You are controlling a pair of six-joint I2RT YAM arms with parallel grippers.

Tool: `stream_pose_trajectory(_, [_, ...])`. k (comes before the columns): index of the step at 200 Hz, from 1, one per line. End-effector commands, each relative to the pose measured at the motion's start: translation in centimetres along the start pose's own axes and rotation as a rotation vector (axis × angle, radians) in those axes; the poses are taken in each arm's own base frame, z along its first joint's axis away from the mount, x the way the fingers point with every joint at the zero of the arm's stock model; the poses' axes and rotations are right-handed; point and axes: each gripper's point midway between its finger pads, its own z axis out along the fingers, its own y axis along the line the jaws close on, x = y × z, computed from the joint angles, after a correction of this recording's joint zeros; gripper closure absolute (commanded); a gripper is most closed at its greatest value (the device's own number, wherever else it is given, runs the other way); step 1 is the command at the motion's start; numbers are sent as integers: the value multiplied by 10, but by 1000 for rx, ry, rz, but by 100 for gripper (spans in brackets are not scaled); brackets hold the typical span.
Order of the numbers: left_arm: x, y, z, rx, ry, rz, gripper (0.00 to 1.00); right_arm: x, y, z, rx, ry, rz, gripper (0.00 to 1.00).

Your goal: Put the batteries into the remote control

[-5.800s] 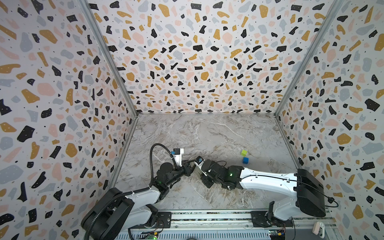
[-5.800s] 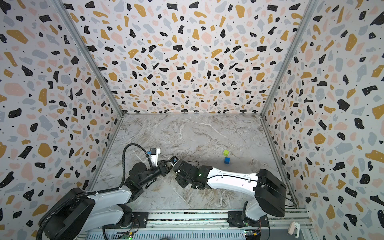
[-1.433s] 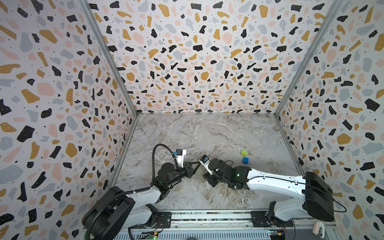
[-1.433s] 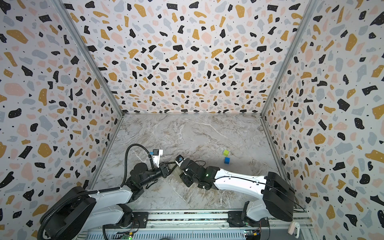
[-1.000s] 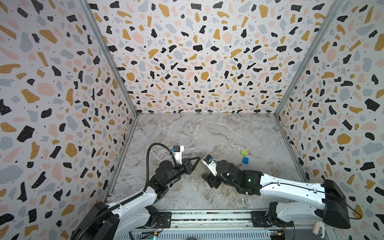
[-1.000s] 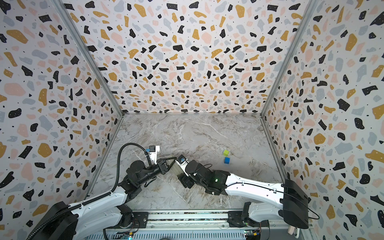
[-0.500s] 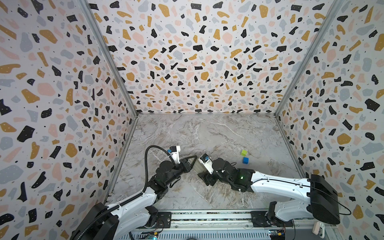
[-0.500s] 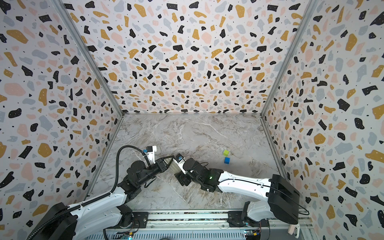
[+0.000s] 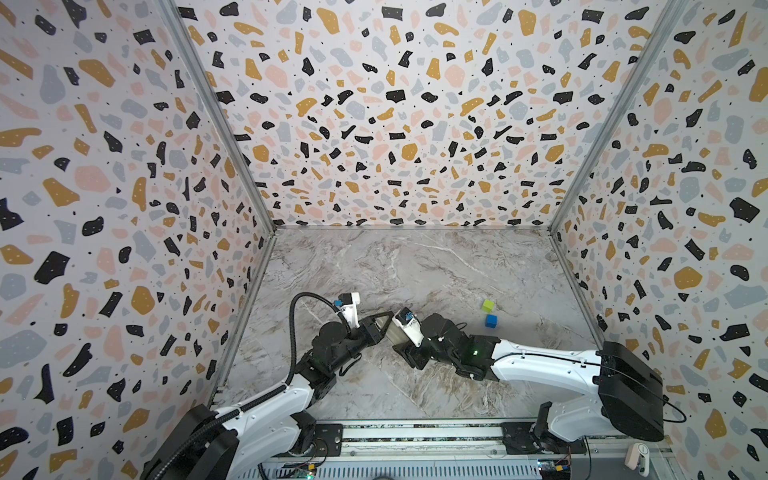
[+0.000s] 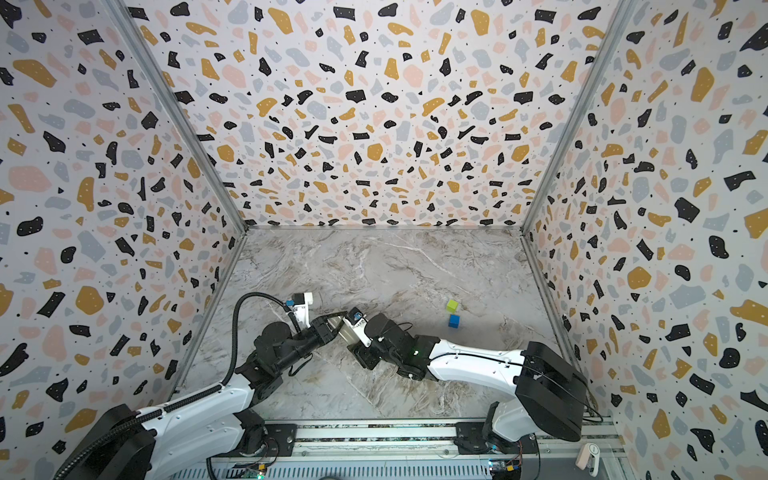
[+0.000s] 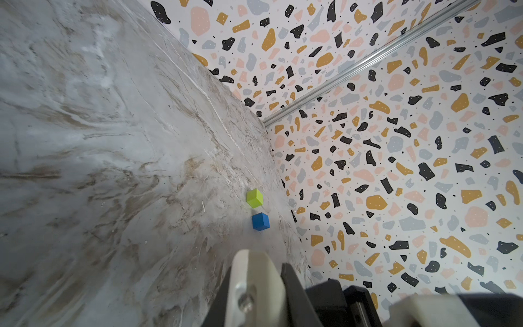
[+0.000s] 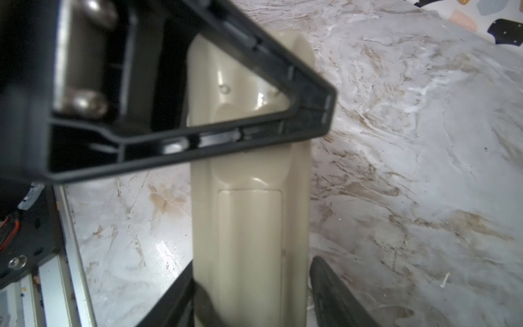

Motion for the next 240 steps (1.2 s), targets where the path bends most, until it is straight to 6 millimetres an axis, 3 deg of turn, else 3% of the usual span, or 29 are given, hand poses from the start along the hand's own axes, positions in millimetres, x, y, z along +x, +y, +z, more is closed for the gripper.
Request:
stream_pose_trajectory(1, [-8, -15, -1, 63, -37, 12, 100, -3, -4, 0, 9, -14, -10, 48])
stream_pose_trajectory(53, [-4, -18, 2, 52, 5, 66, 100, -6, -5, -8, -2, -45, -14, 77])
stream_pose_trajectory(65, [-1, -19, 4, 41, 39, 112, 84, -7, -9, -12, -6, -61, -7, 81])
stream_pose_trajectory(83, [2, -23, 3, 38, 76, 197, 50, -7, -23, -23, 3, -75, 10, 85])
stream_pose_trajectory(89, [3, -24, 2, 38, 85, 220, 43, -7, -29, -28, 4, -82, 18, 86])
stream_pose_trajectory(108, [3, -31, -3, 48, 101, 298, 26, -7, -41, -43, -23, -108, 33, 87])
stream_pose_trajectory(125, [3, -41, -8, 78, 108, 366, 18, -10, -47, -55, -43, -127, 35, 88])
stream_pose_trajectory(149, [9, -69, -19, 212, 117, 452, 0, -24, -31, -77, -180, -214, 13, 88])
stream_pose_trajectory(181, [11, -112, -41, 408, 51, 510, 0, -52, 9, -112, -411, -333, -54, 87])
stream_pose_trajectory(240, [22, -157, -63, 598, 26, 556, 2, -71, 34, -140, -598, -425, -81, 90])
